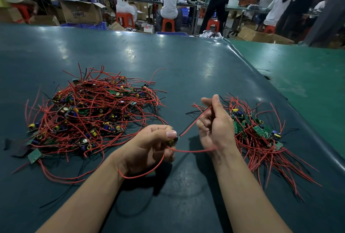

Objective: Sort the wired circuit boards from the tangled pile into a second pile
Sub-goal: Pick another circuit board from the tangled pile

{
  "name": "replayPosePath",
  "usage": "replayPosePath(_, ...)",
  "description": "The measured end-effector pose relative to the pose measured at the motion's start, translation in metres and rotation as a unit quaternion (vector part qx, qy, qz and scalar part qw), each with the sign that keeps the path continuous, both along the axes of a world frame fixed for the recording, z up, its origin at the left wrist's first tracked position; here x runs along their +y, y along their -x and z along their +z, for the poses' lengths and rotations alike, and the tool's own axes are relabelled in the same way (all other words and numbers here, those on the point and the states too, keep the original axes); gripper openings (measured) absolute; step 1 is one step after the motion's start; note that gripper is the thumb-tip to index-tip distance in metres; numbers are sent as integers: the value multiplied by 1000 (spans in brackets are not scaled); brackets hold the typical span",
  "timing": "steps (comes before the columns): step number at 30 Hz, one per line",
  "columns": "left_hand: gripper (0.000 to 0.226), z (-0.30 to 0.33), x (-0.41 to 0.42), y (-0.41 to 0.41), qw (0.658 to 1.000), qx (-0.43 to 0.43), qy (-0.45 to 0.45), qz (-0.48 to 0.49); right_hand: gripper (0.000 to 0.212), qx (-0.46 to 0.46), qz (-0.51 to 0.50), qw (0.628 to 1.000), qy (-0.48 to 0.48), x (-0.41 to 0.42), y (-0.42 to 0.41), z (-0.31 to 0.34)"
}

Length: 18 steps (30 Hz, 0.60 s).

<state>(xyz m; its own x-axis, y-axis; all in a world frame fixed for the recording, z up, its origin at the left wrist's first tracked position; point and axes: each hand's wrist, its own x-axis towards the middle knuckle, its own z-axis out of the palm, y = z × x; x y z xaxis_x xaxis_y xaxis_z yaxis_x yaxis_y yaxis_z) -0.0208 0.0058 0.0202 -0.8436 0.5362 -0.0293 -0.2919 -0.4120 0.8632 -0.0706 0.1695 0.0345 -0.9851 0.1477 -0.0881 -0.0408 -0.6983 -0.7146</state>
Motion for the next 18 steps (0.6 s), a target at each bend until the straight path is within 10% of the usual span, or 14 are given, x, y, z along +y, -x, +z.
replayPosePath(6,26,4,-3,9,987,-66,-53,135,62,-5,64,997,-37,0,-3,1)
replayPosePath(10,20,7,-4,15,980,-58,5,188,41,14,167,961,-221,-22,-16,-3)
replayPosePath(18,40,8,4,7,992,-36,29,120,28,19,228,932,-280,-6,-15,-2)
